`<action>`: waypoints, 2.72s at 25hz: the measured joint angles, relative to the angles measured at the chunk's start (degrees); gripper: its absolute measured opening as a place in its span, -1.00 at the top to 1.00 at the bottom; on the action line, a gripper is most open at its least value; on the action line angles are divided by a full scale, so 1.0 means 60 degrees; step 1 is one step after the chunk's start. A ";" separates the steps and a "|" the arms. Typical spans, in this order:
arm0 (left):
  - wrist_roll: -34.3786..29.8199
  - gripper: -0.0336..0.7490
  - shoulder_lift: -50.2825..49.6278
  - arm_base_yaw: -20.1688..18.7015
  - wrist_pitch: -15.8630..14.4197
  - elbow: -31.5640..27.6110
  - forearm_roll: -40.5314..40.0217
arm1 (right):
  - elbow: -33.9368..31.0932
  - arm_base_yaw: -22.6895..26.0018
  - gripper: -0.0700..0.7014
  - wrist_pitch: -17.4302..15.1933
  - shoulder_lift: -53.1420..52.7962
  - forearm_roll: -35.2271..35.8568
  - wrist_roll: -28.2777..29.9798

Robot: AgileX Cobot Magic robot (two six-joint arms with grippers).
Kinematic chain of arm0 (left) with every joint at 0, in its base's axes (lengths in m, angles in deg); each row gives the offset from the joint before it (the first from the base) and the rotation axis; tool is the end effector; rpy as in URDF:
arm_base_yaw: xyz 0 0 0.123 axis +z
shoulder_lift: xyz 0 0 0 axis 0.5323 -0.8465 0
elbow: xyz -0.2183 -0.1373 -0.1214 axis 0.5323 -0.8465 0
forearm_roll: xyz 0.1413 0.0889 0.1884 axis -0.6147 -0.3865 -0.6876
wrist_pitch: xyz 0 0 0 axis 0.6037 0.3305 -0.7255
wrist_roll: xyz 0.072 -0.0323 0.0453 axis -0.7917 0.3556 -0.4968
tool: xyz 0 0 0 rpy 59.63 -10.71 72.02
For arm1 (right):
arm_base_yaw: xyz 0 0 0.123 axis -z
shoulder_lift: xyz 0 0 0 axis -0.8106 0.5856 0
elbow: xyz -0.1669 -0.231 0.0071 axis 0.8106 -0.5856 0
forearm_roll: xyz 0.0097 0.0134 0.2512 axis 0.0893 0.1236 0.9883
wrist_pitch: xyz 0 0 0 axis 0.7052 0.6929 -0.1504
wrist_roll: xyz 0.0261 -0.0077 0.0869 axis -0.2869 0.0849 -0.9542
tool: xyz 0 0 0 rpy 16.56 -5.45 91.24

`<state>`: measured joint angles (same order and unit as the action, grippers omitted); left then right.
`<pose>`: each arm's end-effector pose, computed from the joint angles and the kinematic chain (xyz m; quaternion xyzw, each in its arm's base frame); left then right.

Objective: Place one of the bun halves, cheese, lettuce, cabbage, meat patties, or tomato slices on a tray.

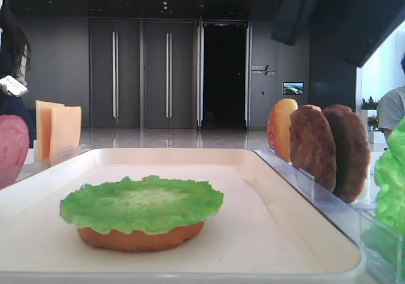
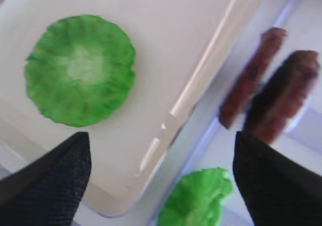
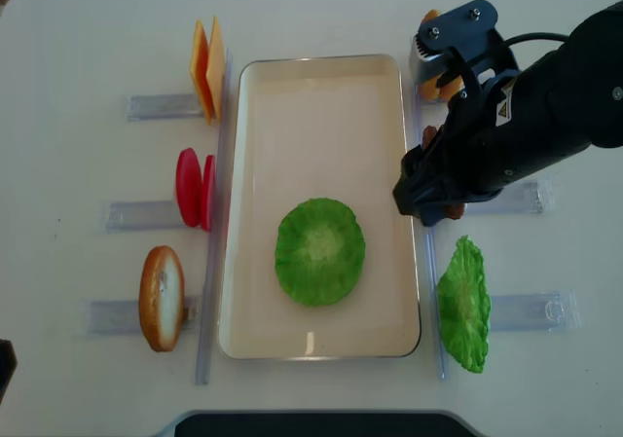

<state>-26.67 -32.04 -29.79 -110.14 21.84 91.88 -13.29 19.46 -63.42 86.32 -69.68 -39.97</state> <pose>-0.0069 -0.0063 0.2666 0.0279 0.8675 -0.0020 0.4966 0.2168 0.1652 0.2681 -0.2550 0.9395 0.1387 0.1819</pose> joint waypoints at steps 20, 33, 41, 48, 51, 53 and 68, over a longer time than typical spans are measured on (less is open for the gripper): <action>0.0000 0.93 0.0000 0.0000 0.0000 0.0000 0.0000 | 0.1151 0.3522 -0.68 -0.2288 0.0000 -0.2901 -0.1996; 0.0000 0.93 0.0000 0.0000 0.0000 0.0000 0.0000 | 0.1151 0.7108 -0.68 -0.2197 -0.0010 -0.2525 -0.1370; 0.0000 0.93 0.0000 0.0000 0.0000 0.0000 0.0000 | 0.1151 0.6786 -0.68 -0.2307 -0.1138 -0.2522 -0.1167; 0.0000 0.93 0.0000 0.0000 0.0000 0.0000 0.0000 | 0.1151 0.6325 -0.68 -0.2422 -0.3258 -0.2522 -0.0945; 0.0000 0.93 0.0000 0.0000 0.0000 0.0000 0.0000 | 0.1151 0.6131 -0.68 -0.2604 -0.4260 -0.2522 -0.0777; 0.0000 0.93 0.0000 0.0000 0.0000 0.0000 0.0000 | 0.1151 0.6034 -0.68 -0.2743 -0.5021 -0.2515 -0.0700; 0.0000 0.93 0.0000 0.0000 0.0000 0.0000 0.0000 | 0.0327 0.5961 -0.67 -0.3860 -0.9297 -0.2409 -0.0332</action>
<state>-26.67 -32.04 -29.79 -110.14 21.84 91.88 -11.33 55.23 -86.58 30.54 -84.13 -41.96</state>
